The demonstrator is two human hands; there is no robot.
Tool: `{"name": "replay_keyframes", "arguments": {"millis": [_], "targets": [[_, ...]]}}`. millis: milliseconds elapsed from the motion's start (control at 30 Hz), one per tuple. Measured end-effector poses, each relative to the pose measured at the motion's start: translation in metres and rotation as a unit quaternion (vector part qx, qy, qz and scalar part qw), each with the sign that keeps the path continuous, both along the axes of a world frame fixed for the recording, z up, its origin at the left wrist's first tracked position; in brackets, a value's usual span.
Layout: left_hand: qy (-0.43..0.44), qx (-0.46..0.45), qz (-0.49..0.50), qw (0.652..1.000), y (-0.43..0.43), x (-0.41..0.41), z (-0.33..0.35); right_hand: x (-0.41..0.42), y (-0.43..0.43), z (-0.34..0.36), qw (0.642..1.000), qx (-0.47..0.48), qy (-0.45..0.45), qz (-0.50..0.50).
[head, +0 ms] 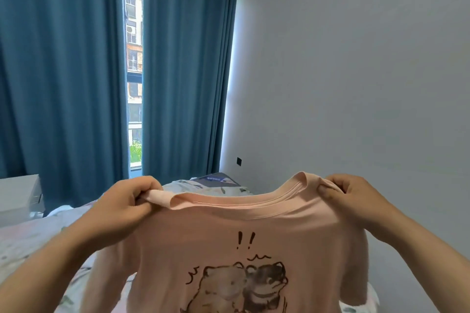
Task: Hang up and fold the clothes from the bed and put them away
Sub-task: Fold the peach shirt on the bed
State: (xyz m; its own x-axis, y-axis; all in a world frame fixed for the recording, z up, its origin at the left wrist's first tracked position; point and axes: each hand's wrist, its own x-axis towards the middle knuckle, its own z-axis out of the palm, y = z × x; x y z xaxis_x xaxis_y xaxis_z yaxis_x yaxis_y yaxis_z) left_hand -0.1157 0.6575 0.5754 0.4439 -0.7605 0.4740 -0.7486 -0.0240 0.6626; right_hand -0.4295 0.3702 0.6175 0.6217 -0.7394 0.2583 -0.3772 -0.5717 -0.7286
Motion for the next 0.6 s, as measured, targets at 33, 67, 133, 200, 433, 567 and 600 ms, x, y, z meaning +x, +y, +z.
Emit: {"name": "replay_keyframes", "arguments": {"millis": [33,67,133,200,433,567,600], "targets": [[0.020,0.018,-0.019,0.999,0.004,-0.001,0.002,-0.002,-0.001,-0.003,1.000,0.015,0.005,0.009],[0.044,0.036,-0.038,0.998,0.007,-0.001,0.002,-0.003,-0.003,-0.006,0.999,0.033,0.007,0.019],[0.090,0.076,-0.062,0.991,0.009,0.002,0.000,-0.004,-0.006,-0.012,0.997,0.069,0.009,0.037],[0.160,0.112,-0.083,0.977,0.004,0.007,-0.006,-0.001,-0.012,-0.022,0.994,0.098,0.016,0.044],[0.345,0.177,-0.039,0.921,-0.060,0.029,-0.102,0.020,-0.047,-0.099,0.969,0.235,0.057,0.046],[0.416,0.215,-0.005,0.884,-0.096,0.025,-0.188,0.026,-0.081,-0.185,0.949,0.311,0.060,0.009],[0.435,0.214,0.003,0.874,-0.106,0.024,-0.210,0.028,-0.089,-0.210,0.944,0.321,0.072,0.003]]}}
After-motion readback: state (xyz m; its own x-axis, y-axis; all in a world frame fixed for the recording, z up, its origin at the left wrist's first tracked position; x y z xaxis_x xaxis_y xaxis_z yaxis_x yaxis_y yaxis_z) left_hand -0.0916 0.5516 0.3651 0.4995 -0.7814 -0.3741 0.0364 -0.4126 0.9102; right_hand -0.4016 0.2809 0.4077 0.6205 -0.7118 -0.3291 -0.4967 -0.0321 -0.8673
